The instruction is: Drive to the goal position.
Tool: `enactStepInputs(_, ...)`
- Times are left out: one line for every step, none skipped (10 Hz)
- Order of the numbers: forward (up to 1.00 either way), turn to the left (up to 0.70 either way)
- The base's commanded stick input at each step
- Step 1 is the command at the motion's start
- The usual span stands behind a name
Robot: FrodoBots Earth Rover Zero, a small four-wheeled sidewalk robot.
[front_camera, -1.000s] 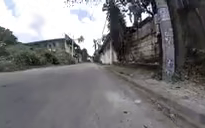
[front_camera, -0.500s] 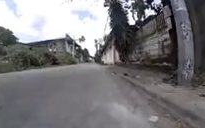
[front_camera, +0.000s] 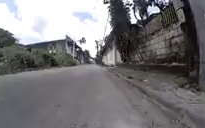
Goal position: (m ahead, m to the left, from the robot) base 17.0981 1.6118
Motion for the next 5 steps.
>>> enactStepInputs(1.0,-0.05)
enactStepInputs(1.0,-0.06)
enactStepInputs(1.0,-0.08)
enactStepInputs(1.0,-0.38)
enactStepInputs(1.0,-0.23)
